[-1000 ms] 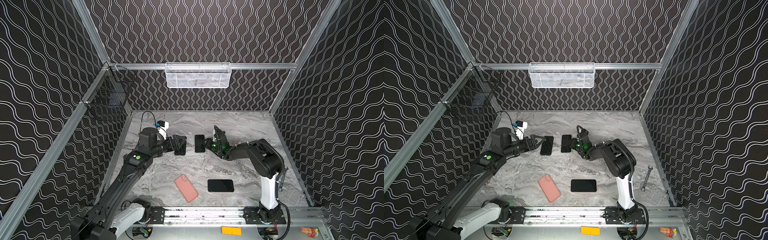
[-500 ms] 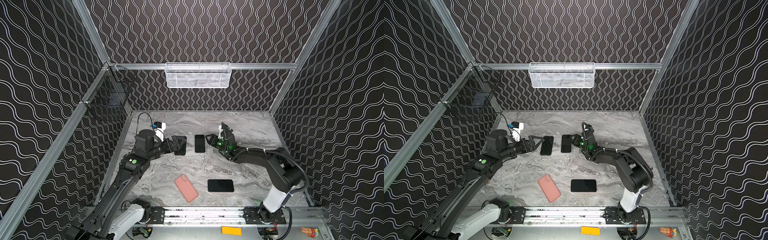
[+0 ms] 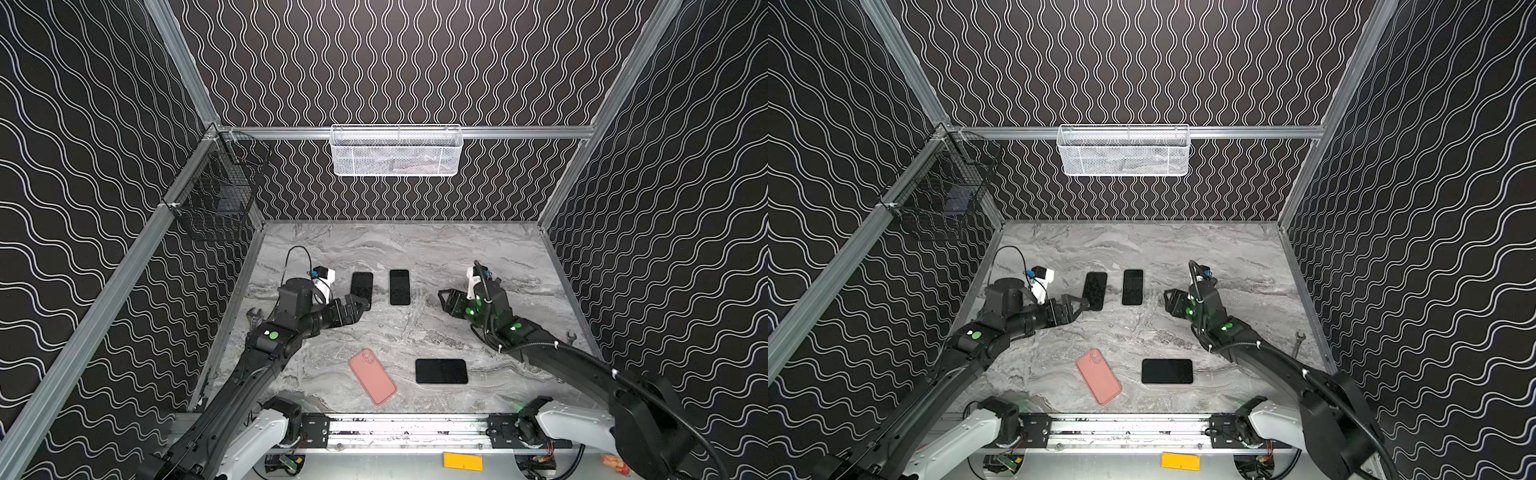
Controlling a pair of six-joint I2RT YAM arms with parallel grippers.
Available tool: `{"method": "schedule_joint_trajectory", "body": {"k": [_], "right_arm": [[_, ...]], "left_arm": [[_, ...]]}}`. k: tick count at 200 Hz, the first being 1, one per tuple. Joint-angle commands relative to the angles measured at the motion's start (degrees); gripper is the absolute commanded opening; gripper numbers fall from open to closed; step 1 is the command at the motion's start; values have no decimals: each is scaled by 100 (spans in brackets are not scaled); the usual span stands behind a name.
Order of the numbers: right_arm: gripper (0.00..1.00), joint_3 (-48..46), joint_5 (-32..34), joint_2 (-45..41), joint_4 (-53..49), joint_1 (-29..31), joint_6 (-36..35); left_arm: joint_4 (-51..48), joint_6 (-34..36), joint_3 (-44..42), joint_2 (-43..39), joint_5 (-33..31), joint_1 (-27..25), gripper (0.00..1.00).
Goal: Put the phone into the phone case
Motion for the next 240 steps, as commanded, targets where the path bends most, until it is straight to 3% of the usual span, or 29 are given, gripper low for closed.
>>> {"method": "schedule_joint_trajectory", "body": {"k": [1,30,52,126,156,193,240], "right_arm": [[70,-312,-33,-434,-776,-82,264],[72,-742,-318,-908,-998,-171,593],[73,-896,-546,-984,-1138,-188,790],[76,-991,-1278,-754,-1428,-202,978],[76,-1112,-1537,-627,-1339,-198,1073],[77,-1060,-1364,-831,-1903,-198,1143],[78,-1110,-1605,-1393,-2654,-188,1462]], "left_arm": [[342,-157,-267,-18,217,-39,99],[604,-506,-629,-31,108,-399,99],[775,-724,-701,130,-209,-1001,99],[1783,-1247,-647,1418,-412,-2407,99],[2078,-1199,-426,2071,-11,-2655,99],[2087,-950,-133,2677,440,-2865,99],[1621,-259,586,3319,208,-2883,99]]}}
